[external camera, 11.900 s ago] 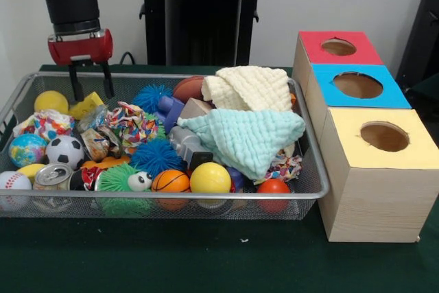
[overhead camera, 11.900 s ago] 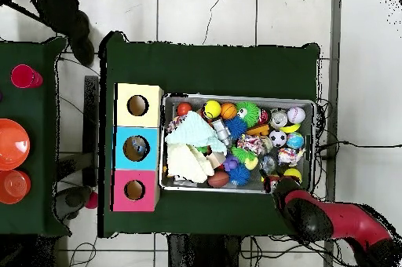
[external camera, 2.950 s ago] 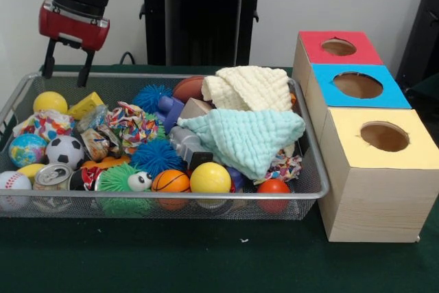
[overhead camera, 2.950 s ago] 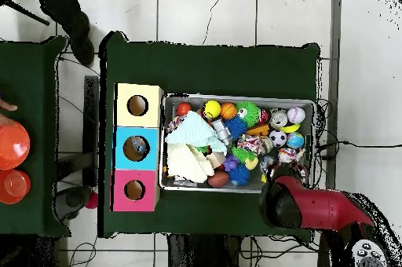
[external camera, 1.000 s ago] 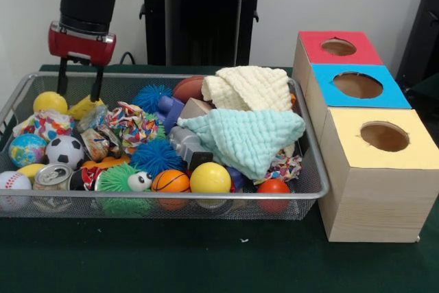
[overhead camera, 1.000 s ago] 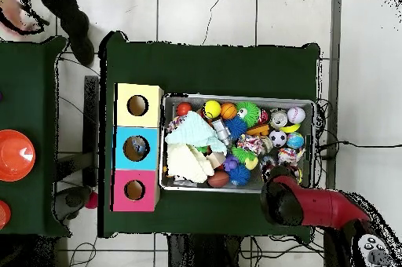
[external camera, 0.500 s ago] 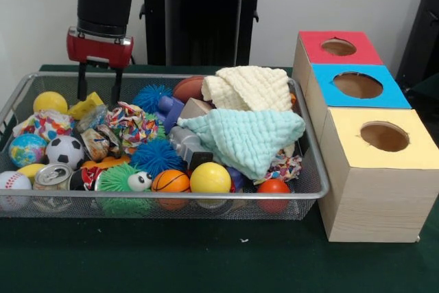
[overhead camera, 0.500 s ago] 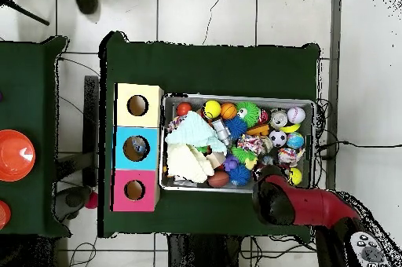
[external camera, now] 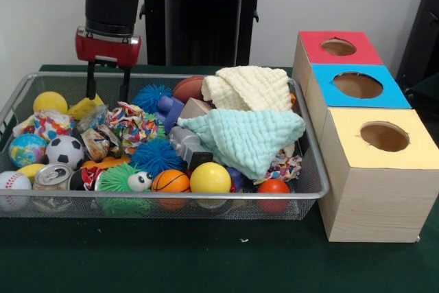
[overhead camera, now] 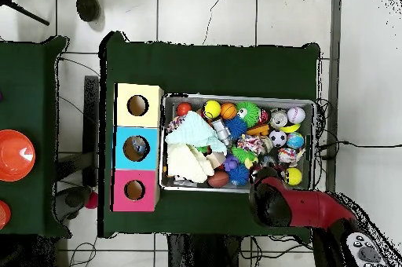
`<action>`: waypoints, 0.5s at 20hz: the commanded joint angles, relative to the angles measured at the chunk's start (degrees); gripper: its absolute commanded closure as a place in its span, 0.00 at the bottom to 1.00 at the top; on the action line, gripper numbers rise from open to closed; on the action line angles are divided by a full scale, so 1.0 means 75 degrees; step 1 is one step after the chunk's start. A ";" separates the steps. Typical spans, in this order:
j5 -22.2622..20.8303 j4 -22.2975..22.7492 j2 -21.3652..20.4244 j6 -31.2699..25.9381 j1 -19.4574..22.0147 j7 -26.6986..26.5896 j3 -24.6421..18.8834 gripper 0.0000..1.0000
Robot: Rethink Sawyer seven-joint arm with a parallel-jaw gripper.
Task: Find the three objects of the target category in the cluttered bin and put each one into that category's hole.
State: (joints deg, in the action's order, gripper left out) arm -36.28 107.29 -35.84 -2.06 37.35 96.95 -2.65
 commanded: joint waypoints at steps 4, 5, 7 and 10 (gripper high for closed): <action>-0.0031 -0.0086 0.0419 0.0552 -0.0149 0.0980 -0.0245 0.00; -0.0031 -0.0109 0.0428 0.0561 -0.0147 0.0979 -0.0241 0.00; -0.0002 -0.0145 0.0488 0.0669 -0.0138 0.1037 -0.0230 0.00; -0.0034 -0.0232 0.0521 0.0676 -0.0152 0.0978 -0.0250 0.00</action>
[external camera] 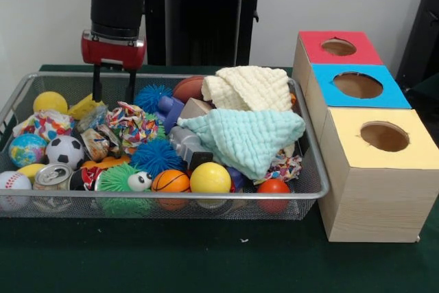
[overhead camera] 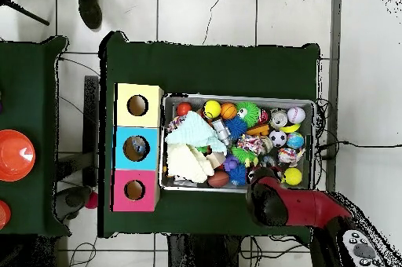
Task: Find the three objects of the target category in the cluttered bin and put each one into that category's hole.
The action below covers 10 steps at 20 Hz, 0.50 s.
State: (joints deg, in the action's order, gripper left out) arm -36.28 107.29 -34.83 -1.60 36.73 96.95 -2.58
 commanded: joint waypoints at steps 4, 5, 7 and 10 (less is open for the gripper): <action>-0.0133 -0.0303 0.0361 0.0591 -0.0191 0.0861 -0.0136 0.00; -0.0149 -0.0327 0.0342 0.0547 -0.0230 0.0825 -0.0103 0.00; -0.0204 -0.0373 0.0302 0.0454 -0.0278 0.0729 -0.0069 0.00; -0.0328 -0.0478 0.0322 0.0381 -0.0280 0.0569 -0.0056 0.00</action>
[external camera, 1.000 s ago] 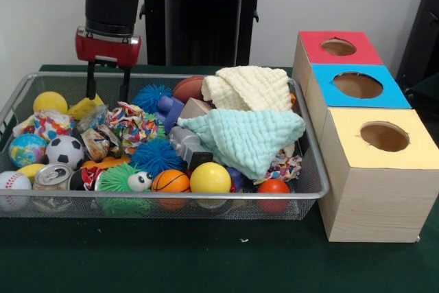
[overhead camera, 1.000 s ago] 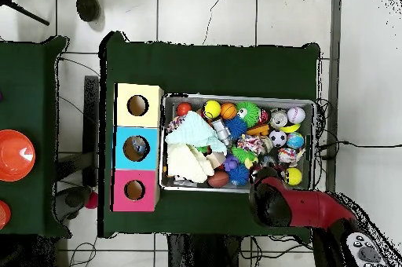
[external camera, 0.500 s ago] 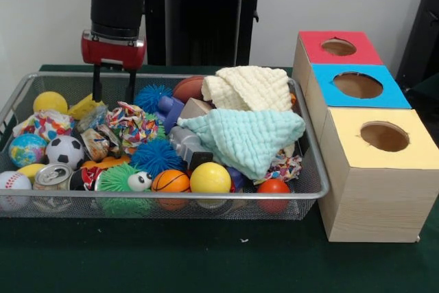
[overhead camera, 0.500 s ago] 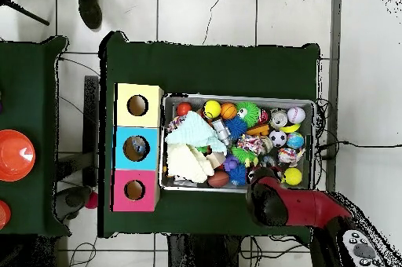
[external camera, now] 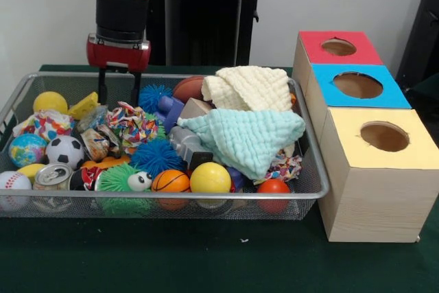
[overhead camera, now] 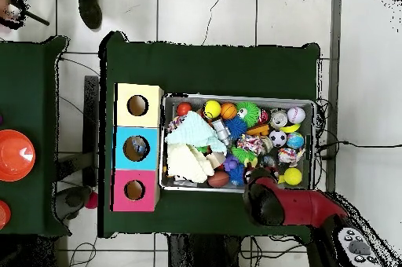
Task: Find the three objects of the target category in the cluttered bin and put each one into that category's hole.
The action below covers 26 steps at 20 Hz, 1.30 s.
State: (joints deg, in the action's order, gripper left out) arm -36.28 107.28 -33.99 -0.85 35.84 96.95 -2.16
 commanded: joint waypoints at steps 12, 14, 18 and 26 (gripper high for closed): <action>-0.0651 -0.0593 0.0095 -0.0210 0.0005 0.0105 -0.0318 0.00; -0.0734 -0.0665 0.0068 -0.0316 -0.0040 0.0040 -0.0270 0.00; -0.0989 -0.0818 0.0009 -0.0665 -0.0222 -0.0237 -0.0121 0.00; -0.1550 -0.1024 0.0071 -0.0769 -0.0419 -0.0370 0.0014 0.00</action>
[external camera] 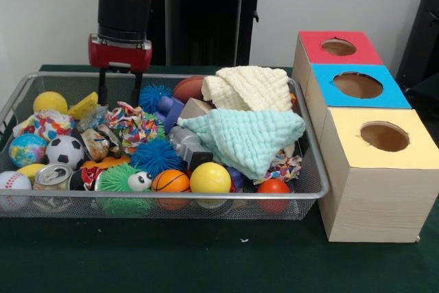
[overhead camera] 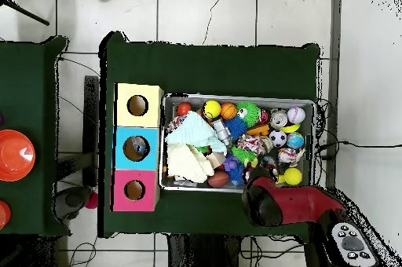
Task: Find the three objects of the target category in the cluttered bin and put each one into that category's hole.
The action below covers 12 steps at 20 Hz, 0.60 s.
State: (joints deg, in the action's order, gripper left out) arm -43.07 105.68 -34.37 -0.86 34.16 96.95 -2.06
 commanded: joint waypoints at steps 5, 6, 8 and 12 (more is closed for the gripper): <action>-0.0980 -0.0973 0.0244 -0.0713 -0.0412 -0.0245 0.0218 0.00; -0.1013 -0.0990 0.0254 -0.0709 -0.0434 -0.0214 0.0237 0.00; -0.1056 -0.1005 0.0258 -0.0738 -0.0433 -0.0202 0.0207 0.00; -0.1107 -0.1027 0.0236 -0.0815 -0.0392 -0.0218 0.0122 0.00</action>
State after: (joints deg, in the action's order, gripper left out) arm -47.98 103.18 -34.37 -0.86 31.50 96.95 -0.92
